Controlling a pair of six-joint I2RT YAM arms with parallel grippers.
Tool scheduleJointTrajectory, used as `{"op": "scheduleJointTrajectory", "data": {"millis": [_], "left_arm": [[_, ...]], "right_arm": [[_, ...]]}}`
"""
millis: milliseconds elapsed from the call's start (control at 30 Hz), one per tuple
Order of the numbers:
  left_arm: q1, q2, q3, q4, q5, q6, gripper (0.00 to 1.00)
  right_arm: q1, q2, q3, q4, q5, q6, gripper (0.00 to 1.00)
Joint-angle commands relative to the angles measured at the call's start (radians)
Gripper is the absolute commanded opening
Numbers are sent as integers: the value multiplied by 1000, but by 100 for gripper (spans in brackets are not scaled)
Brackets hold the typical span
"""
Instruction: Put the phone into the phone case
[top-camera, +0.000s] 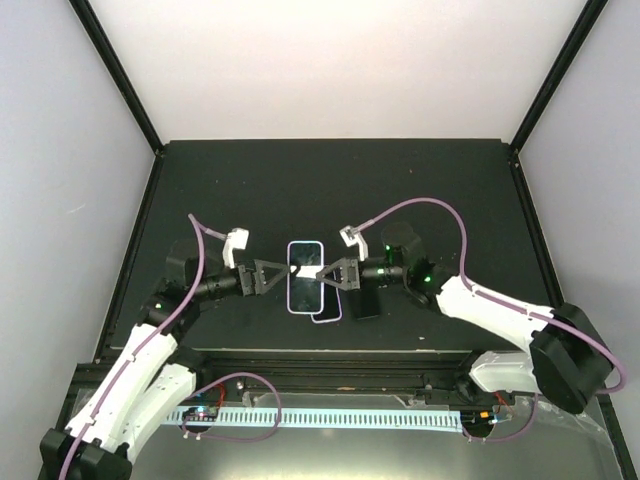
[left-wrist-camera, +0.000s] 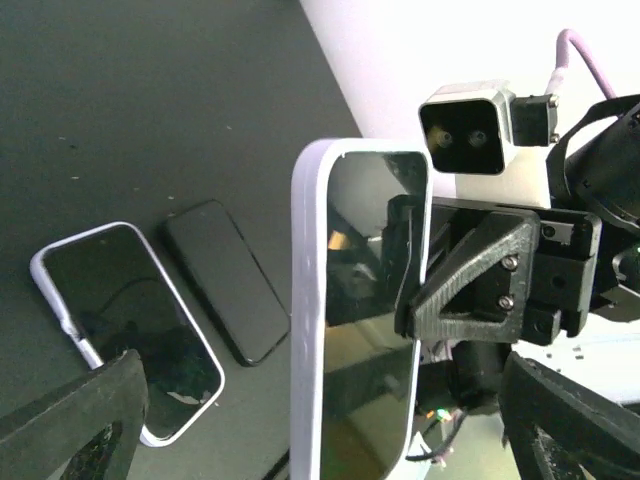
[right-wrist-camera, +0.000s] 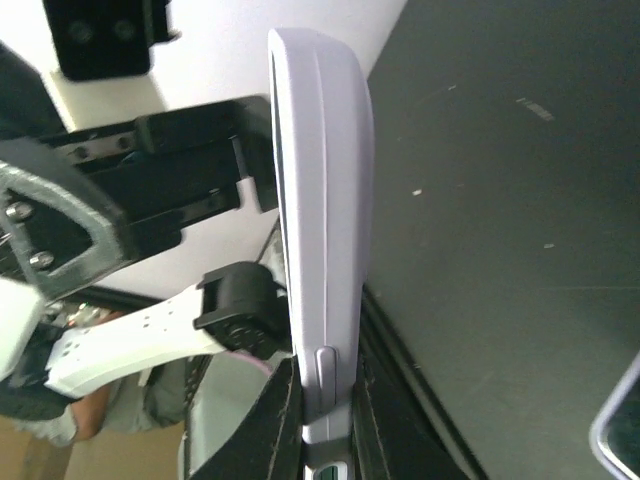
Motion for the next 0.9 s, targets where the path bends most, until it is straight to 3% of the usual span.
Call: {"op": "scheduleJointTrajectory", "data": {"millis": [0,300,500,667,867], "left_arm": [[2,-32,76,-182,-134,84,99],[2,-84,164,-390,-311,159,99],[2,-141,173,-414,-347,154,99],[2,-167,166,-415,-374,151,99],[2,-176,172,-422,-400,152,99]], "right_arm": [[-72,-6,52,-71,9,-92,1],[-87,216,183,-86,-7,-126,1],[-105,395,385,-215,20,-223,1],[-99,524,412,-95,-32,-108,1],[-58,584,387,-88,4,-66,1]]}}
